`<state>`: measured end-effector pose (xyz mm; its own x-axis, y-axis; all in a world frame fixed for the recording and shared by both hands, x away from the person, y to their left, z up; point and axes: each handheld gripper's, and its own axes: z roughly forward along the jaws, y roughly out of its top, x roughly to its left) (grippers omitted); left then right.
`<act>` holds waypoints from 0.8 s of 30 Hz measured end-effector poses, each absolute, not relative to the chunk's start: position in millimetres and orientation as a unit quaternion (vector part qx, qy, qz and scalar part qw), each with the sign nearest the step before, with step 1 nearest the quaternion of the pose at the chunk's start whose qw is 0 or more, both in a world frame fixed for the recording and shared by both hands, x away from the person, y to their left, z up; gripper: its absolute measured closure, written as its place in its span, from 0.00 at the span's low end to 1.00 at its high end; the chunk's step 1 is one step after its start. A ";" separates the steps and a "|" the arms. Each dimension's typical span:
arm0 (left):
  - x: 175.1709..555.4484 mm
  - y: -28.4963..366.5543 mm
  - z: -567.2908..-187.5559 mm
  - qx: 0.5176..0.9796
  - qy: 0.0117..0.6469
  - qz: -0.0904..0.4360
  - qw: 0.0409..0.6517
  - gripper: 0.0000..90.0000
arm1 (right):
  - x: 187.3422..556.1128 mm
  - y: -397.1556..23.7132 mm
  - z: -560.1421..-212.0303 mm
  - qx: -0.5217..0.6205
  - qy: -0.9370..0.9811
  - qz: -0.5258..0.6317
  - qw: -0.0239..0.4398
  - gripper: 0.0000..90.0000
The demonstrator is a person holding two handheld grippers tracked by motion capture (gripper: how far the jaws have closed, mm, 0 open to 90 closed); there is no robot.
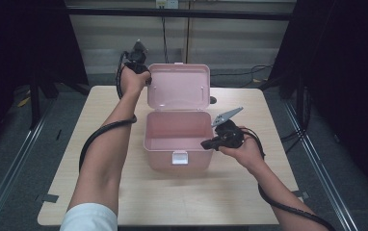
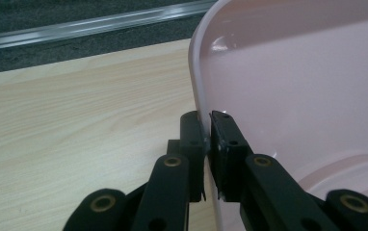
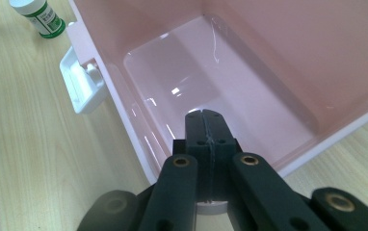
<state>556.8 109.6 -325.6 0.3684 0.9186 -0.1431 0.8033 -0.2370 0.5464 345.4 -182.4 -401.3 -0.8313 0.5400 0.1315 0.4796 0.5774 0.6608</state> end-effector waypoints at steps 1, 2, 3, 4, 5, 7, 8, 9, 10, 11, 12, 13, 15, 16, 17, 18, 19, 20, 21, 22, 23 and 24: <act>557.2 109.6 -326.2 0.781 0.551 0.104 0.275 0.94 | 345.3 -182.6 -401.2 0.290 0.887 0.358 0.040 1.00; 557.6 109.7 -326.8 0.781 0.552 0.103 0.274 0.94 | 345.4 -182.7 -401.2 0.289 0.886 0.359 0.041 1.00; 558.0 109.8 -327.6 0.781 0.552 0.104 0.274 0.94 | 345.0 -182.7 -401.2 0.290 0.887 0.358 0.041 1.00; 558.2 109.4 -328.5 0.780 0.552 0.104 0.275 0.94 | 344.9 -182.8 -401.3 0.290 0.886 0.359 0.041 1.00; 558.7 110.0 -329.5 0.782 0.550 0.103 0.273 0.94 | 344.8 -182.9 -401.4 0.291 0.886 0.359 0.041 1.00; 559.2 110.8 -332.1 0.781 0.552 0.101 0.274 0.93 | 344.5 -183.1 -401.1 0.292 0.886 0.357 0.041 1.00; 559.7 111.4 -333.6 0.781 0.553 0.101 0.274 0.93 | 344.5 -183.4 -401.2 0.292 0.886 0.358 0.040 1.00; 560.1 112.0 -334.9 0.780 0.554 0.099 0.273 0.93 | 344.5 -183.6 -401.2 0.293 0.885 0.359 0.039 1.00; 560.4 112.5 -336.4 0.779 0.556 0.097 0.273 0.93 | 344.2 -183.6 -401.1 0.294 0.885 0.358 0.039 1.00; 560.7 112.7 -338.2 0.777 0.558 0.096 0.274 0.93 | 344.0 -183.6 -401.2 0.293 0.886 0.358 0.040 1.00; 561.0 113.4 -339.7 0.779 0.558 0.095 0.270 0.93 | 343.8 -183.9 -401.3 0.293 0.885 0.359 0.039 1.00; 561.1 113.4 -341.4 0.778 0.560 0.093 0.270 0.93 | 344.0 -184.2 -401.5 0.292 0.885 0.360 0.040 1.00; 561.7 113.6 -344.6 0.778 0.561 0.093 0.267 0.93 | 343.0 -184.7 -401.6 0.295 0.884 0.362 0.037 1.00; 562.0 113.9 -346.2 0.777 0.562 0.092 0.268 0.93 | 342.9 -184.8 -401.7 0.294 0.884 0.363 0.038 1.00; 562.4 114.2 -347.9 0.777 0.562 0.091 0.268 0.93 | 342.6 -184.8 -401.6 0.293 0.884 0.362 0.038 1.00; 562.7 114.2 -349.2 0.778 0.563 0.088 0.265 0.93 | 342.4 -184.8 -401.5 0.294 0.884 0.361 0.039 1.00; 563.1 114.3 -350.6 0.779 0.563 0.087 0.263 0.93 | 342.2 -184.6 -401.4 0.292 0.885 0.361 0.038 1.00; 563.4 114.4 -352.1 0.778 0.564 0.086 0.264 0.93 | 342.0 -184.7 -401.2 0.292 0.886 0.359 0.038 1.00; 563.7 114.6 -353.5 0.778 0.564 0.084 0.263 0.92 | 341.8 -184.9 -401.5 0.292 0.885 0.360 0.038 1.00; 563.7 114.7 -355.3 0.777 0.566 0.082 0.263 0.92 | 341.4 -184.9 -401.4 0.293 0.885 0.361 0.037 1.00; 563.8 115.0 -357.0 0.778 0.565 0.082 0.262 0.92 | 340.9 -185.1 -401.4 0.293 0.885 0.361 0.036 1.00; 563.9 115.4 -358.5 0.778 0.565 0.082 0.260 0.92 | 340.7 -185.5 -401.5 0.294 0.884 0.362 0.035 1.00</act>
<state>563.9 115.4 -358.5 0.3477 0.9225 -0.1673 0.8375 -0.2254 0.4977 340.7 -185.5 -401.5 -0.8241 0.5460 0.1505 0.4947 0.5646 0.6607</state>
